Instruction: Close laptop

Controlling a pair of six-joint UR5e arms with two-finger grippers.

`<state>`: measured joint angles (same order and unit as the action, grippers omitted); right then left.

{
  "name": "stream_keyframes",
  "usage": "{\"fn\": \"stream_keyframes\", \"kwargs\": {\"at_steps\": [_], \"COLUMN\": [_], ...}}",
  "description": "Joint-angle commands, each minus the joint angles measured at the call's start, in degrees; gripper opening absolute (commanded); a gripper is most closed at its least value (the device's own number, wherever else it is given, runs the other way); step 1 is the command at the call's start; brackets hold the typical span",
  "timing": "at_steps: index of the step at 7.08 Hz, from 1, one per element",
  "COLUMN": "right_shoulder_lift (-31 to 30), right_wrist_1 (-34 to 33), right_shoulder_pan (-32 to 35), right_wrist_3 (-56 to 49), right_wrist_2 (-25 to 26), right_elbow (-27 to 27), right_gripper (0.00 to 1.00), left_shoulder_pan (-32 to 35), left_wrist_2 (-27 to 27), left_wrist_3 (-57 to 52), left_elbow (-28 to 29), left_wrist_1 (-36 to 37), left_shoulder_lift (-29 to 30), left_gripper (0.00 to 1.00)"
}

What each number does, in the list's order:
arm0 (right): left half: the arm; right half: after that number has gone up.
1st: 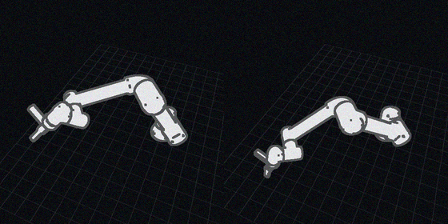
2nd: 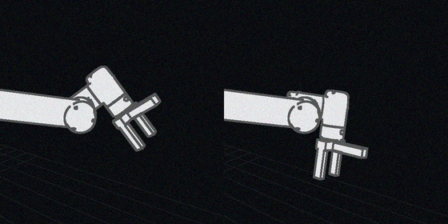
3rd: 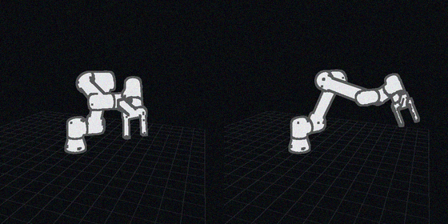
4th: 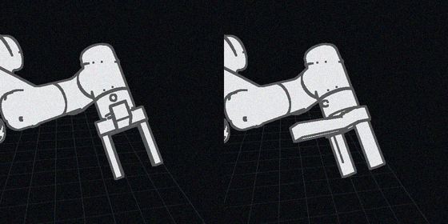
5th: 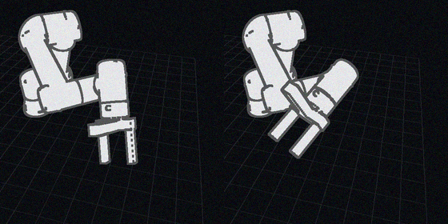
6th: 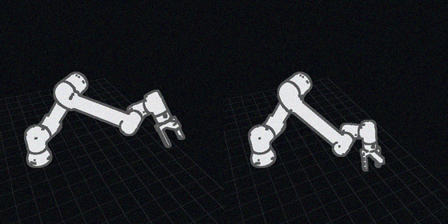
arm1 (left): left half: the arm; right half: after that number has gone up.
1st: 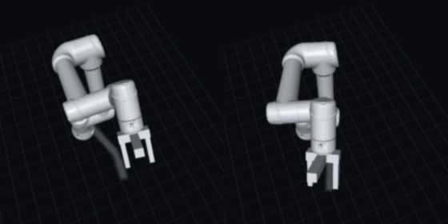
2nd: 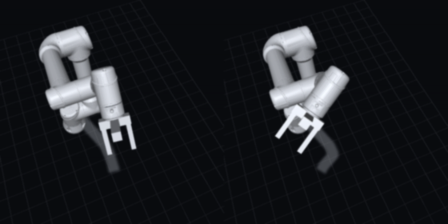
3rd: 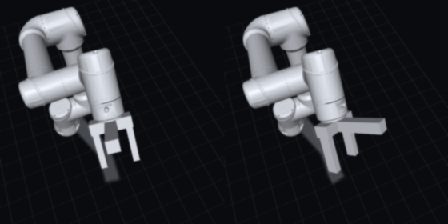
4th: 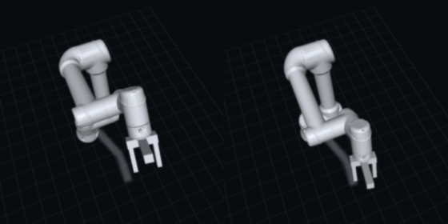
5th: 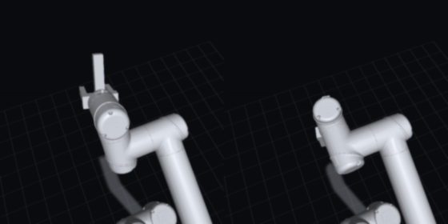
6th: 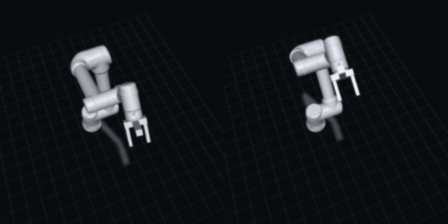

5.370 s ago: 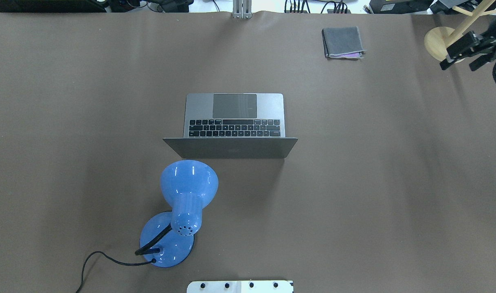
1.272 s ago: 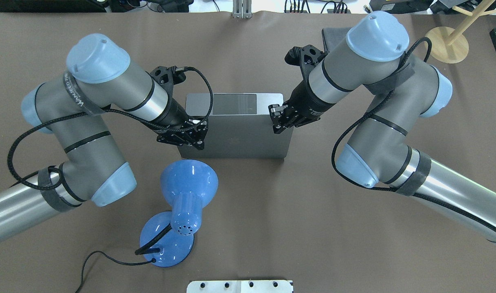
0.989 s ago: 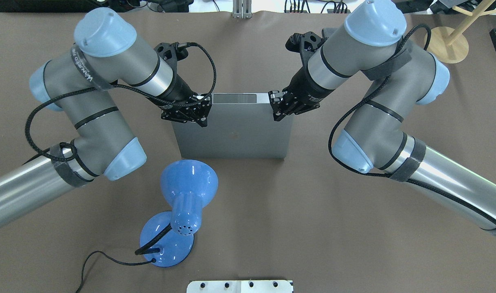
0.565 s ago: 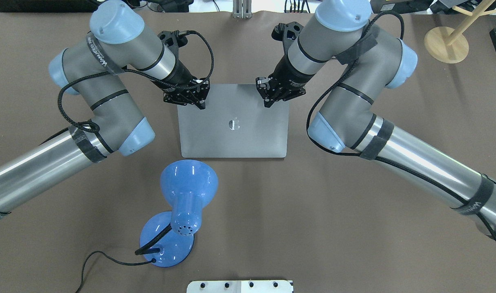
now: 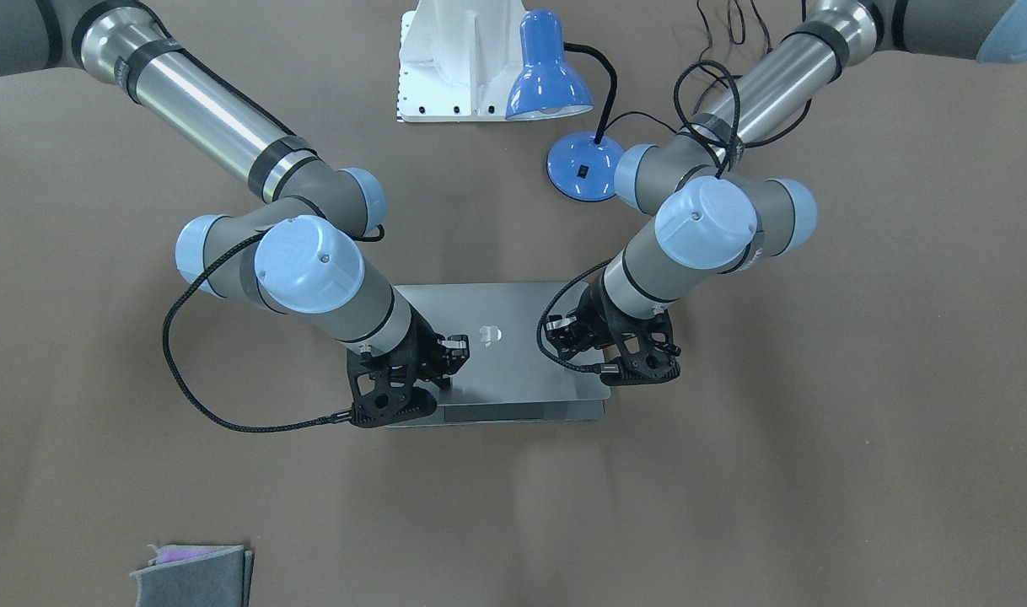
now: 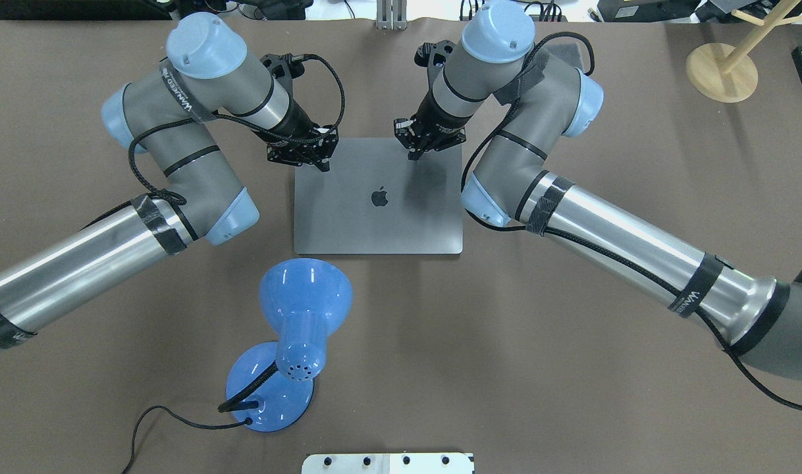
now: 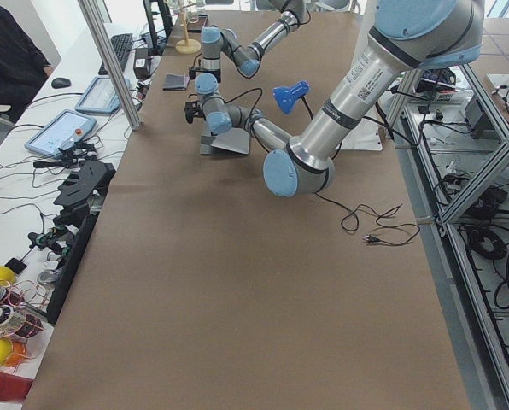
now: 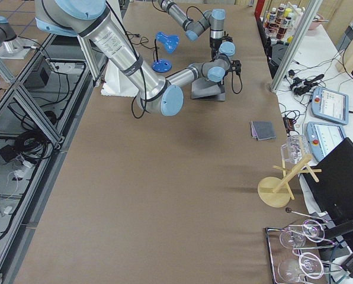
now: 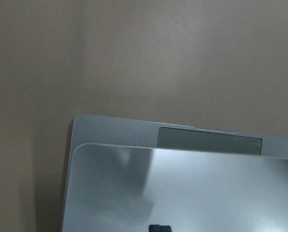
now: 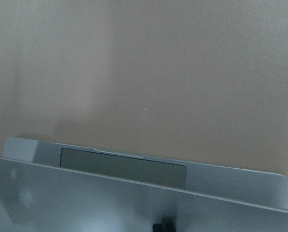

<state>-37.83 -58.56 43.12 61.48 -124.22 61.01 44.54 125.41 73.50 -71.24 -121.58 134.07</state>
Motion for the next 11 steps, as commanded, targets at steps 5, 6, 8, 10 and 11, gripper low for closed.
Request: {"fn": "stream_keyframes", "kwargs": {"at_steps": [5,6,8,10,11], "right_shoulder_lift": [0.3,0.3,0.4,0.4,0.4], "right_wrist_1": [0.9,1.0,1.8,2.1,2.0], "right_shoulder_pan": [-1.0,-0.8,-0.4,0.6,2.2], "right_wrist_3": [0.1,0.1,0.1,0.1,0.2], "right_wrist_2": [1.2,1.1,0.9,0.6,-0.7], "right_elbow": [-1.5,-1.3,-1.3,-1.2,-1.0], "right_gripper": [0.0,0.0,0.0,0.0,0.0], "left_shoulder_pan": [-3.8,-3.8,-3.9,-3.9,-3.3], "left_wrist_2": [-10.4,-10.4,-10.5,-10.3,-9.9], "left_wrist_3": [0.0,0.0,-0.1,0.1,0.7], "left_elbow": [3.4,3.5,3.5,3.2,2.6], "left_wrist_1": [-4.2,-4.2,-4.2,-4.2,-4.4], "left_shoulder_lift": [0.0,0.0,-0.2,-0.2,0.0], "left_gripper": [0.0,0.0,0.0,0.0,0.0]}}
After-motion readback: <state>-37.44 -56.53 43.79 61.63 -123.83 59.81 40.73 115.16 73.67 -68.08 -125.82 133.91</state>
